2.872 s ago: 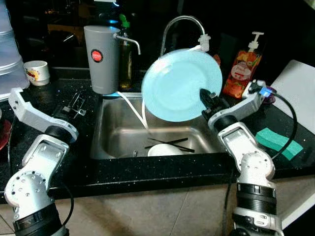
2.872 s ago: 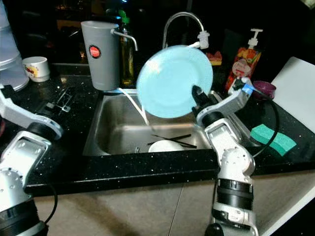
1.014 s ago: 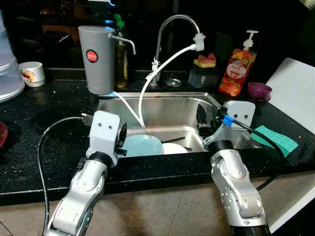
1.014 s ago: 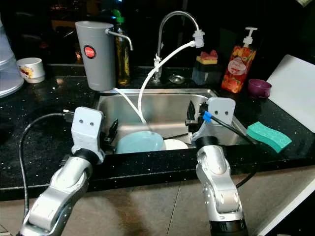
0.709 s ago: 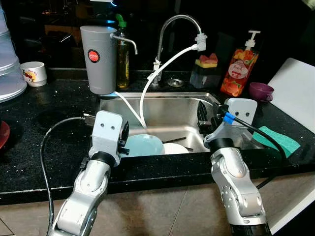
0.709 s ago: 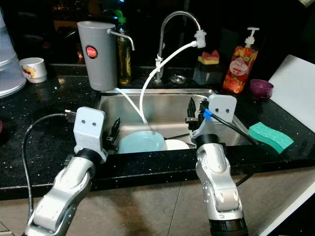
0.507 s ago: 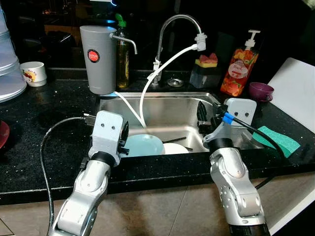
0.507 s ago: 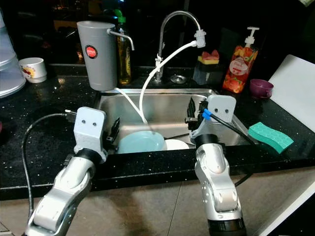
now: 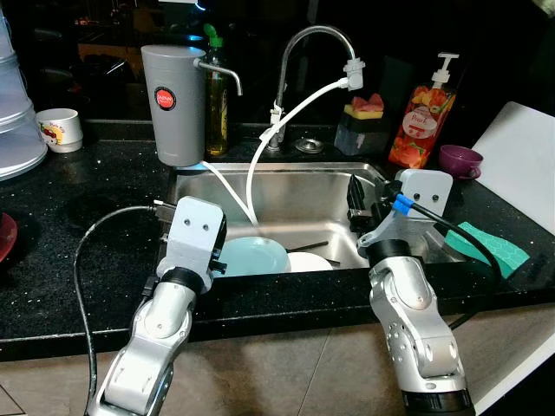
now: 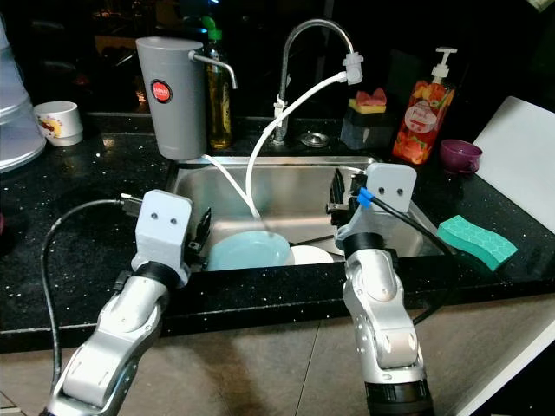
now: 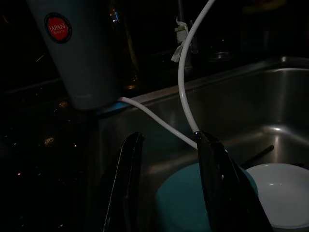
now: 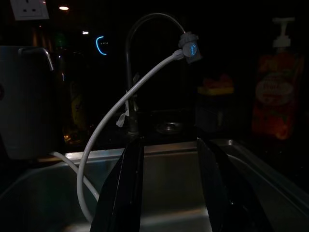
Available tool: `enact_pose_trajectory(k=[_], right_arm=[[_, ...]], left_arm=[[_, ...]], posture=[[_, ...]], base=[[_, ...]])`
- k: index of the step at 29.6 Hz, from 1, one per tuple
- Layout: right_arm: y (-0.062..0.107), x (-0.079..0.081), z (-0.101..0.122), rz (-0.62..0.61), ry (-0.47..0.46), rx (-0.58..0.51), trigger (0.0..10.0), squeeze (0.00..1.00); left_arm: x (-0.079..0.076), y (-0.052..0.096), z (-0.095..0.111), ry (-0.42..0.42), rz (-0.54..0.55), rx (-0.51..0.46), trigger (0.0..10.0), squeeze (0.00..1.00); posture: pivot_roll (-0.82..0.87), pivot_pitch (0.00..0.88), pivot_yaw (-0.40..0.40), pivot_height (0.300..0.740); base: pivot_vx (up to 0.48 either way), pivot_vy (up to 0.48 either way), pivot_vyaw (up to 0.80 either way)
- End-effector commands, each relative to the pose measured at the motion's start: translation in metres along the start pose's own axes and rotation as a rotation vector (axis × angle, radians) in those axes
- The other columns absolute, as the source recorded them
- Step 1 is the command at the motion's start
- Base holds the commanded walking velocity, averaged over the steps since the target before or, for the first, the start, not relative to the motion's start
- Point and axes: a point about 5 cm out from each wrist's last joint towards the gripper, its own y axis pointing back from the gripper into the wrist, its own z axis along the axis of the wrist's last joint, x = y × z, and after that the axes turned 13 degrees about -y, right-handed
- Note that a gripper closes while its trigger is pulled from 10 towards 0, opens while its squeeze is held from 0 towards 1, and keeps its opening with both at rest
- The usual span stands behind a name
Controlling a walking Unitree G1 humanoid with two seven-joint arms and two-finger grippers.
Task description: Kitchen organization
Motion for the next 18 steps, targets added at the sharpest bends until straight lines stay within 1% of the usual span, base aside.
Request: enact_pose_trajectory(k=[1, 12, 14, 15, 18], right_arm=[[0.0001, -0.0014, -0.0013, -0.01, 0.0, 0.001, 10.0, 0.0], [-0.0003, -0.0036, 0.0001, -0.013, -0.002, -0.008, 10.0, 0.0], [-0.0006, -0.0025, 0.0006, -0.011, -0.003, -0.011, 10.0, 0.0], [-0.0014, -0.0015, 0.0018, -0.007, -0.001, -0.015, 10.0, 0.0], [-0.002, -0.0029, 0.0024, -0.008, 0.004, -0.016, 10.0, 0.0]], left_arm=[[-0.004, 0.0003, -0.0001, -0.028, -0.024, -0.006, 10.0, 0.0], [-0.0076, -0.0008, 0.0024, -0.023, -0.026, -0.017, 10.0, 0.0], [-0.008, -0.0018, 0.0025, -0.021, -0.028, -0.02, 10.0, 0.0], [-0.0087, -0.0057, 0.0036, -0.019, -0.028, -0.028, 10.0, 0.0], [-0.0093, -0.0073, 0.0042, -0.018, -0.028, -0.032, 10.0, 0.0]], posture=[[0.1, 0.107, -0.085, 0.74], [0.1, 0.093, -0.081, 0.74], [0.1, 0.093, -0.081, 0.74], [0.09, 0.081, -0.081, 0.74], [0.09, 0.081, -0.081, 0.74]], base=[[0.0, 0.0, 0.0], [0.0, 0.0, 0.0], [0.0, 0.0, 0.0], [0.0, 0.0, 0.0], [0.0, 0.0, 0.0]])
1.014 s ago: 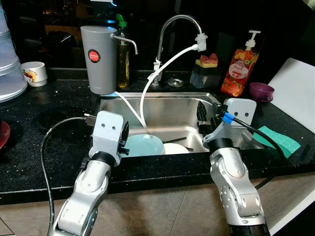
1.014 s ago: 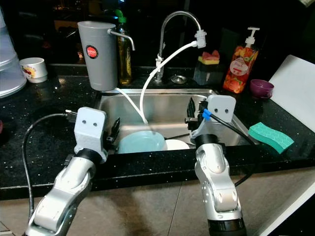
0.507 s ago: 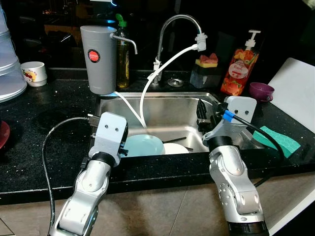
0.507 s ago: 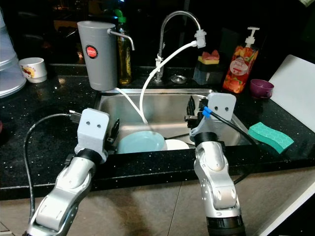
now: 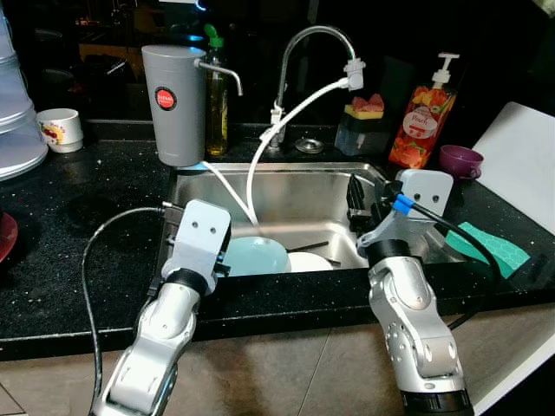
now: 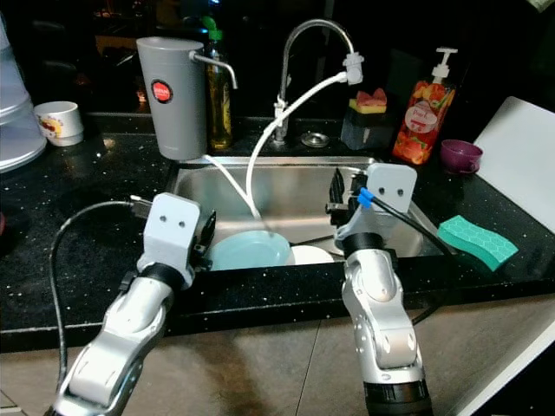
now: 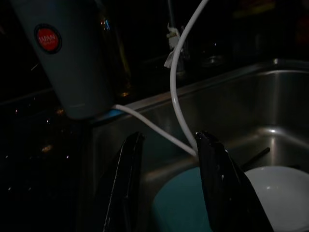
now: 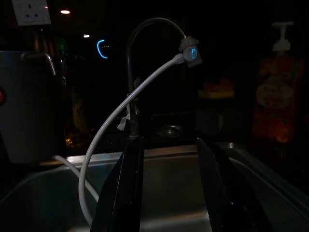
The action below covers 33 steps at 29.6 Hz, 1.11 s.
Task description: Kitchen organization
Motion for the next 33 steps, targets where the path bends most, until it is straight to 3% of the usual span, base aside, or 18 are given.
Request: enact_pose_trajectory(k=[1, 17, 33], right_arm=[[-0.001, -0.005, 0.0, -0.015, 0.008, -0.004, 10.0, 0.0], [-0.004, -0.01, 0.008, -0.024, 0.029, -0.034, 10.0, 0.0], [-0.01, -0.009, 0.008, -0.034, -0.003, -0.063, 10.0, 0.0]], left_arm=[[-0.003, -0.001, 0.0, -0.002, -0.007, -0.003, 10.0, 0.0], [-0.002, -0.005, 0.003, -0.003, -0.011, -0.022, 10.0, 0.0], [0.009, -0.015, 0.008, -0.029, 0.0, -0.05, 10.0, 0.0]], posture=[[0.1, 0.081, -0.08, 0.74], [0.09, 0.079, -0.058, 0.74], [0.15, 0.046, -0.045, 0.74]], base=[[0.0, 0.0, 0.0], [0.0, 0.0, 0.0], [0.0, 0.0, 0.0]])
